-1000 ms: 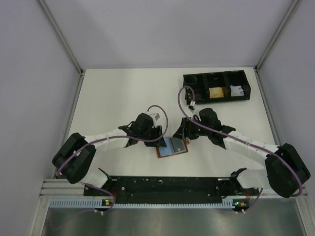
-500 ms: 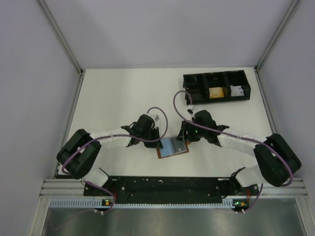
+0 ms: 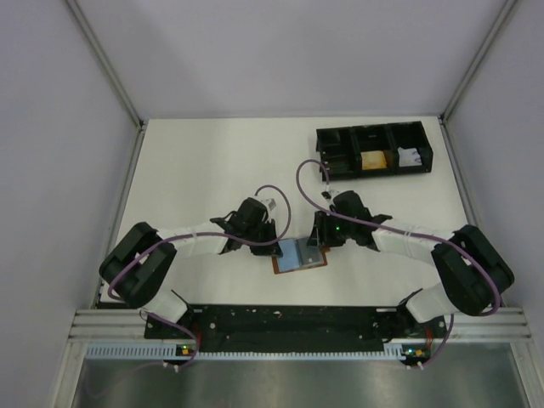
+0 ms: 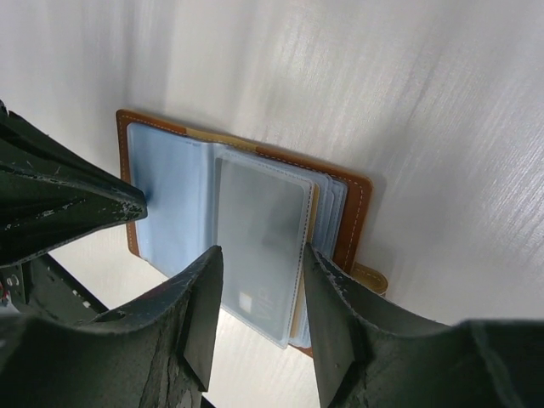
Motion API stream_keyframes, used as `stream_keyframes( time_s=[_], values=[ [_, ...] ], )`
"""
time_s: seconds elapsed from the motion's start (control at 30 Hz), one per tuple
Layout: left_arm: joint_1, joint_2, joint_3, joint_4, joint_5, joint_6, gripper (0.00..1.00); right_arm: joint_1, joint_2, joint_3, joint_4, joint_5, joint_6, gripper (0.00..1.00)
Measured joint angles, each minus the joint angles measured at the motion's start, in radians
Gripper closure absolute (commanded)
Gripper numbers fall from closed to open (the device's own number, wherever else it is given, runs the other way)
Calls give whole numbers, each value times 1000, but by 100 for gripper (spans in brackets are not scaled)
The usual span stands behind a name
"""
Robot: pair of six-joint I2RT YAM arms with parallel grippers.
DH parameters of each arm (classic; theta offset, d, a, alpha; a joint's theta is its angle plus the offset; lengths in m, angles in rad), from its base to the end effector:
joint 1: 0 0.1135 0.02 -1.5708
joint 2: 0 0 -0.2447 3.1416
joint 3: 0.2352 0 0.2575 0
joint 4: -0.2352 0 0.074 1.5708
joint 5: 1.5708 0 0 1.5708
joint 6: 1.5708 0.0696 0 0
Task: Take the credit cards out of the card holder
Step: Remove the credit card from the card holder.
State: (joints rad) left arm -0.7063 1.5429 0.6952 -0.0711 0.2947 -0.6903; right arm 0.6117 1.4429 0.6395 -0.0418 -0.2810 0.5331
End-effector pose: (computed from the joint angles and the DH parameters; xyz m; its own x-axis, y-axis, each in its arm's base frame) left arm 0.2221 -0.2160 0.0983 -0.9471 0.0071 -0.3208 0.1972 0.8016 -0.5644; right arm 0.2340 0.1877 0.1123 -0.8844 -0.0239 -0.4661 -0.2937 0.8047 0.5159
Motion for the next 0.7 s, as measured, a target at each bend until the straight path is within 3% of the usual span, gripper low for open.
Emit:
stream_keyframes(
  time_s=[0.33,0.57,0.7],
  values=[
    [-4,3,0,2,1,-1,89,1,-1,26,-34,-37,0,72],
    [-10,5,0,10,1,-8,88,24,-15,57,-34,-104,21,71],
    [-10,5,0,11,0,-16,85,43,-15,68,-11,-148,46,60]
  ],
)
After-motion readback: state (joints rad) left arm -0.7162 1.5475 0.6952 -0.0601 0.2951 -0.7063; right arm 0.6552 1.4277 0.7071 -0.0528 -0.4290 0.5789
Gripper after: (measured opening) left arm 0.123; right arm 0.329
